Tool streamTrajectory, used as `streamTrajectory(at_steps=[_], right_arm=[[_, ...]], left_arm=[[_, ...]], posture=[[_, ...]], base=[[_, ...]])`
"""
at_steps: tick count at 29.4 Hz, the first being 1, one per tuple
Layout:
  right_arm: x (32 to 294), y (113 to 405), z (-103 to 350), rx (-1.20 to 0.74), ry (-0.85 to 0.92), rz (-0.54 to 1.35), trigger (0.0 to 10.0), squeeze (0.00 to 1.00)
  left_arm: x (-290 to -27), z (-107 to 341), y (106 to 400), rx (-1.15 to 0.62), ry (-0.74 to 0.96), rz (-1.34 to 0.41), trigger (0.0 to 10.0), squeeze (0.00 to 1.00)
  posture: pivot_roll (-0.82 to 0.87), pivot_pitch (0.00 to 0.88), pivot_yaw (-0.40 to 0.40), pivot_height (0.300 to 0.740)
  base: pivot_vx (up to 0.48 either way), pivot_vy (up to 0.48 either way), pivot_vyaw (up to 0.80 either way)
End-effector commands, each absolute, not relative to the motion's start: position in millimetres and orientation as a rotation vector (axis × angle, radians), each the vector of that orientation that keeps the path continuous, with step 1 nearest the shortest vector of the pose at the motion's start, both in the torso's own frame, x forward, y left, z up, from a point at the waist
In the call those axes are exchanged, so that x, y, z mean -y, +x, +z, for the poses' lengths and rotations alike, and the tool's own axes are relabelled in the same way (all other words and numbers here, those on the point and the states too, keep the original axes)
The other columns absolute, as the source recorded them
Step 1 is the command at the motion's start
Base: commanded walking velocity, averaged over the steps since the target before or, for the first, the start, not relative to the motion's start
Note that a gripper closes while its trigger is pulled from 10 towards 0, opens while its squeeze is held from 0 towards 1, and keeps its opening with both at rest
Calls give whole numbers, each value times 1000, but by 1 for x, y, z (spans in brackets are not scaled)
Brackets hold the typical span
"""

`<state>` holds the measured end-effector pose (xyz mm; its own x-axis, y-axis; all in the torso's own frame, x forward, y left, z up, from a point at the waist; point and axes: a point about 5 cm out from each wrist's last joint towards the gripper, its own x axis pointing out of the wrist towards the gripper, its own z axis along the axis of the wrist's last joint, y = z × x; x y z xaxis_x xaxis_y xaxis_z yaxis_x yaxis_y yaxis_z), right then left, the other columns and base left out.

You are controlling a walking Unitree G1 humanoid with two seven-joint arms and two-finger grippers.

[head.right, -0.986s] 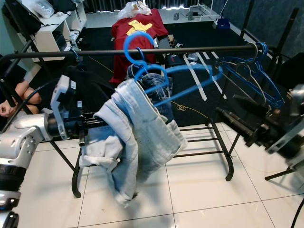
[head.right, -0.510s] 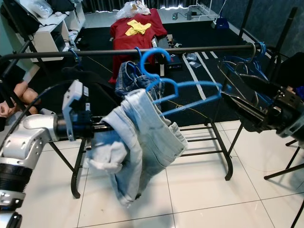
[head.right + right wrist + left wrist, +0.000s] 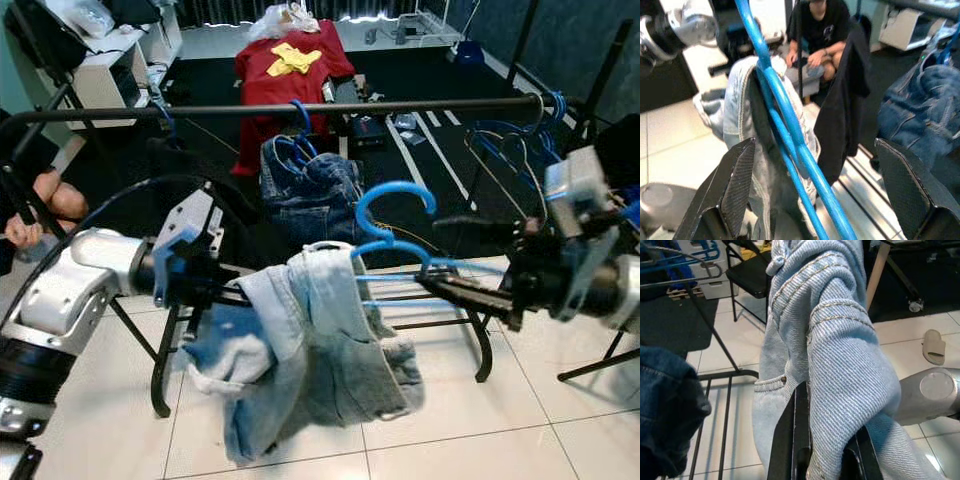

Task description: Hang hanger

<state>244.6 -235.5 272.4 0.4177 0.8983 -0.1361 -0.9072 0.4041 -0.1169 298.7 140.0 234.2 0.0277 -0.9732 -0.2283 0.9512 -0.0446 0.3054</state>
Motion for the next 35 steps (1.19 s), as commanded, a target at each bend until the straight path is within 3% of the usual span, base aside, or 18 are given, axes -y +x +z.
streamTrajectory(at_steps=[1, 10, 11, 12, 13, 24, 33, 34, 35], right_arm=[[224, 244, 271, -65, -198, 1198, 10000, 0], [210, 249, 266, -67, -188, 1254, 10000, 0], [208, 250, 267, -63, -183, 1262, 3059, 0], [208, 250, 267, -63, -183, 1262, 3059, 0], [207, 251, 267, -67, -182, 1273, 0, 0], [206, 251, 268, -85, -196, 1304, 0, 0], [207, 255, 270, -75, -224, 1291, 0, 0], [207, 256, 271, -64, -227, 1279, 0, 0], [207, 256, 271, -64, -227, 1279, 0, 0]], left_arm=[[-127, 245, 295, 138, 450, -1626, 10000, 0], [-119, 245, 293, 146, 460, -1680, 10000, 0], [-118, 244, 292, 149, 461, -1689, 10000, 0], [-118, 244, 292, 149, 461, -1689, 10000, 0], [-117, 245, 291, 154, 463, -1699, 10000, 0], [-118, 247, 291, 159, 481, -1711, 10000, 0], [-122, 254, 305, 193, 472, -1604, 10000, 20], [-122, 256, 308, 185, 424, -1582, 10000, 486], [-122, 256, 308, 185, 424, -1582, 10000, 486]], posture=[[-31, 39, 13, 740], [-36, 38, 13, 740], [-31, 37, 14, 740], [-31, 37, 14, 740], [-30, 37, 13, 740], [-30, 35, 10, 740], [-29, 29, 6, 740], [-32, 34, 5, 740], [-32, 34, 5, 740]], base=[[0, 0, 0], [0, 0, 0], [0, 0, 0], [0, 0, 0], [0, 0, 0], [0, 0, 0], [0, 0, 0], [0, 0, 0], [0, 0, 0]])
